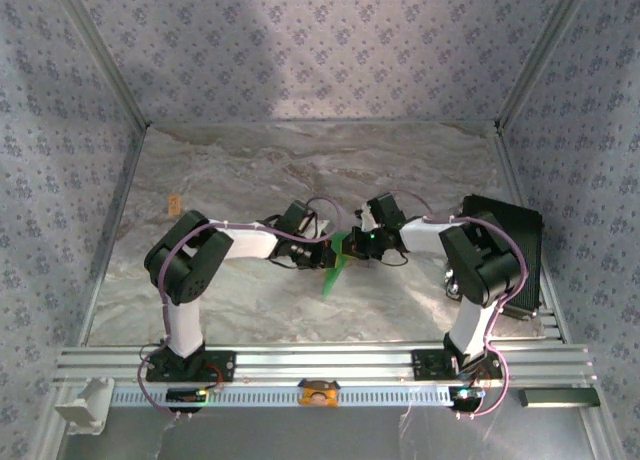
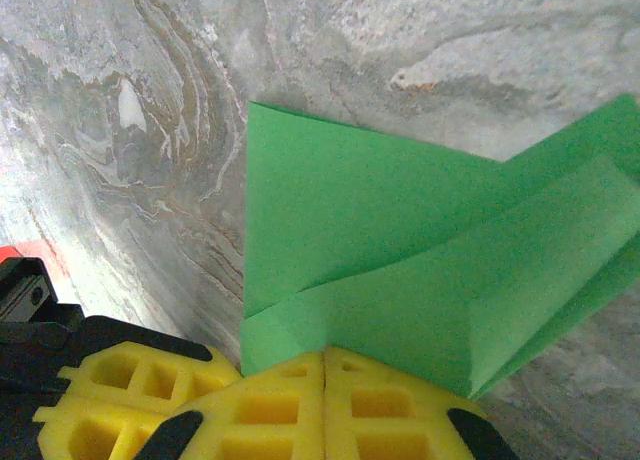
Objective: Fold a paper plane with a square sheet of paper (pick it up from the middle)
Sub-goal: Fold the wing for the fifth time at the center of the table.
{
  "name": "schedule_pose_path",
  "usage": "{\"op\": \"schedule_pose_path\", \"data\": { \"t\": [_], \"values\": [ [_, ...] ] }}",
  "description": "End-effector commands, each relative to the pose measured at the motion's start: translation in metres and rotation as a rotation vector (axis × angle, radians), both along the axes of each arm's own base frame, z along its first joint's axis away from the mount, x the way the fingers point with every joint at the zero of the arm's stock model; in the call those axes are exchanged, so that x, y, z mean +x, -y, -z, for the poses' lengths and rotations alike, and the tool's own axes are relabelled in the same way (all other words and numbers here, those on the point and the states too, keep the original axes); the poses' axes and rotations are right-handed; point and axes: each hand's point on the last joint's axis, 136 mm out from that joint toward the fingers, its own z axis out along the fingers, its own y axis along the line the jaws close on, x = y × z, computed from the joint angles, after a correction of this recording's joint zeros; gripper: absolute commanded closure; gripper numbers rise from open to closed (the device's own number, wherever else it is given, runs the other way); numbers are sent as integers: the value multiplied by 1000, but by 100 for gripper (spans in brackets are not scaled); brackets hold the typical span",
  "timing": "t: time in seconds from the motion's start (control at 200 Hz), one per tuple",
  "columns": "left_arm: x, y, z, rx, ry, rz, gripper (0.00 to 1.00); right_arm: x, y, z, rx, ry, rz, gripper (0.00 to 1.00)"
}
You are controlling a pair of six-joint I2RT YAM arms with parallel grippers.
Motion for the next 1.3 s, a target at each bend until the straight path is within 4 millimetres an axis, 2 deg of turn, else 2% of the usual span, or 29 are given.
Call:
{"op": "schedule_pose_path", "data": {
  "t": [0.0, 0.145, 0.295, 0.465, 0.77, 0.854, 0.934, 1.024, 1.109, 1.299],
  "values": [
    [-35, -38, 46, 197, -134, -15, 100, 17, 19, 13, -62, 21, 63, 92],
    [-36, -43, 54, 243, -135, -37, 100, 28, 26, 11, -62, 29, 92, 92],
    [-39, -40, 59, 242, -147, -36, 100, 40, 40, 9, -88, 40, 142, 92],
    [-39, -39, 59, 245, -142, -35, 100, 50, 56, 12, -114, 44, 194, 92],
    [-38, -38, 58, 244, -139, -35, 100, 62, 69, 7, -150, 41, 237, 92],
    [-39, -38, 58, 244, -139, -34, 100, 64, 69, 0, -139, 46, 239, 92],
    [-39, -38, 59, 245, -140, -33, 100, 66, 71, -15, -141, 78, 237, 92],
    [-38, -38, 57, 242, -138, -37, 100, 66, 66, -35, -104, 115, 212, 92],
    [-37, -37, 55, 238, -132, -38, 100, 57, 52, -46, -51, 124, 166, 91],
    [-33, -35, 51, 232, -119, -45, 100, 27, 18, -39, 15, 86, 68, 91]
  ]
}}
